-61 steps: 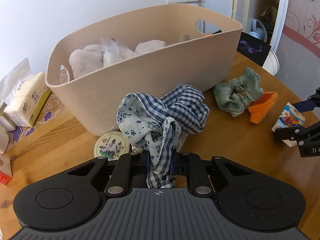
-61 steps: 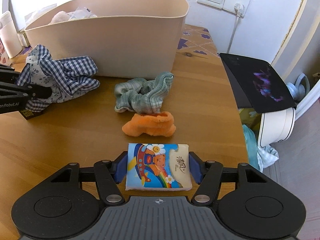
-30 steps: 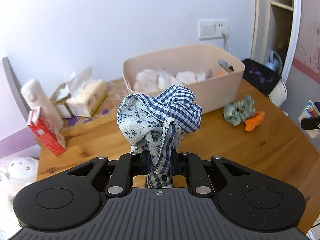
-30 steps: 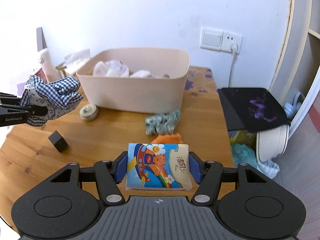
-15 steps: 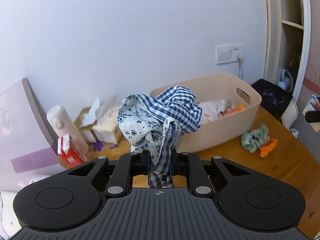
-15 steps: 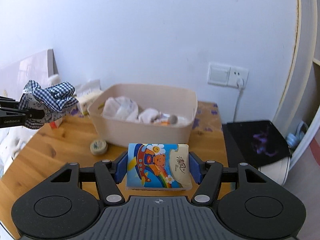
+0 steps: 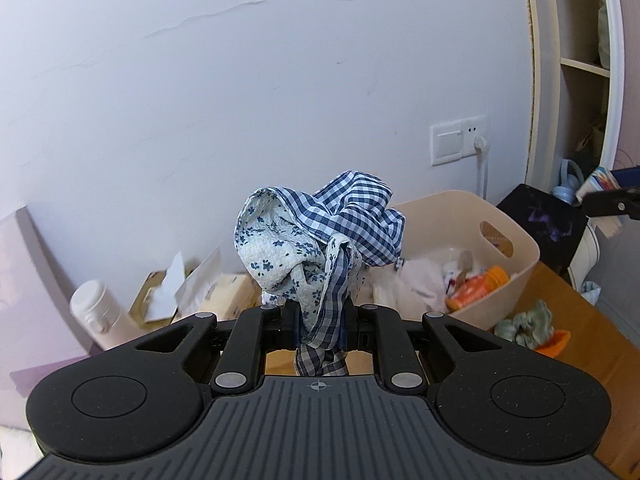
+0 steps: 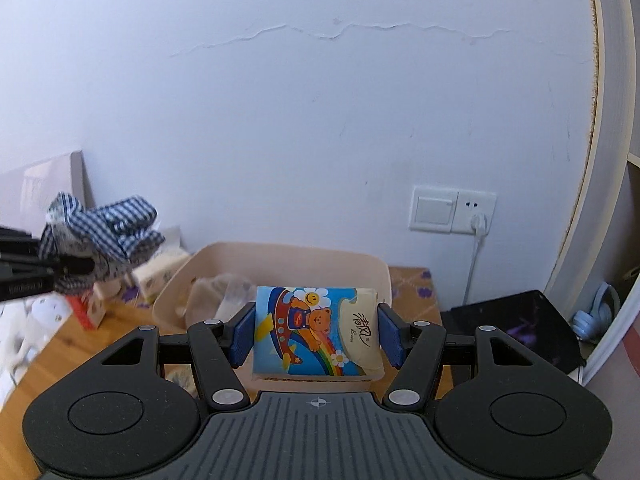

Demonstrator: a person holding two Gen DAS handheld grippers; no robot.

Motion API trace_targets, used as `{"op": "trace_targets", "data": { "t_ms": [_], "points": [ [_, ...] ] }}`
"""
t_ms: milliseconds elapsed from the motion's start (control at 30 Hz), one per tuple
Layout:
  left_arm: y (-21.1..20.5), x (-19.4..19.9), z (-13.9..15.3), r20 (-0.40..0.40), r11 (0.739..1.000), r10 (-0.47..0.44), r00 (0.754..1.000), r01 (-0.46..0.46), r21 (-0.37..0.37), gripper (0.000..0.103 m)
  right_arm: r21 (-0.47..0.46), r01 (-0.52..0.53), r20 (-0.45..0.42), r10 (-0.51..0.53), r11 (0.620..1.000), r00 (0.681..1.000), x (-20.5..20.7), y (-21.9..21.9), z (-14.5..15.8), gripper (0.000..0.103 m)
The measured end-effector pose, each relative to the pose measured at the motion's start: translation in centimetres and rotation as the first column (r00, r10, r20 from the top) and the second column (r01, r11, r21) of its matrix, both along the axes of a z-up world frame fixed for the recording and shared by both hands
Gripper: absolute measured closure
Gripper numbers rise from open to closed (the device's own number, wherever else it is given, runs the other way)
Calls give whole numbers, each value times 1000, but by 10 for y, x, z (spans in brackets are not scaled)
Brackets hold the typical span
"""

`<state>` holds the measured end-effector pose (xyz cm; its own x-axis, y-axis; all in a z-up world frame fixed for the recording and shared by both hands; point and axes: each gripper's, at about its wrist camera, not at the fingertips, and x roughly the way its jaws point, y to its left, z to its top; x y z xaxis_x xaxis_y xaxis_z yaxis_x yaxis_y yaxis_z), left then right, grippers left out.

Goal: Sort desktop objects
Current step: 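Lift the shirt and tissue pack and carry both over the basket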

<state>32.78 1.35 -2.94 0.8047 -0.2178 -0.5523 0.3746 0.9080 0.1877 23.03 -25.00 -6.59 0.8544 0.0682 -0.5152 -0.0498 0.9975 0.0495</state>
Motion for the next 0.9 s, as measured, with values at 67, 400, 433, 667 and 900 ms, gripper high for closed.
{"op": "trace_targets", "data": {
  "t_ms": [67, 400, 433, 667, 900],
  "points": [
    [-6, 11, -3, 0, 1000, -17, 1000, 17, 7, 87, 0, 11, 2, -11, 1000, 1000, 11, -1, 0, 44],
    [-31, 69, -29, -50, 999, -49, 998, 48, -14, 87, -1, 71, -30, -71, 997, 997, 71, 0, -23, 44],
    [-33, 73, -33, -54, 998, -58, 997, 57, -20, 87, -7, 72, -37, -72, 997, 997, 77, 1, -27, 44],
    [-50, 98, -65, -127, 997, -72, 989, 72, -5, 87, -36, 70, -92, -73, 997, 993, 114, 8, -57, 44],
    [-62, 117, -93, -212, 998, -60, 976, 64, 11, 86, -63, 58, -169, -67, 996, 983, 142, 10, -84, 44]
  ]
}}
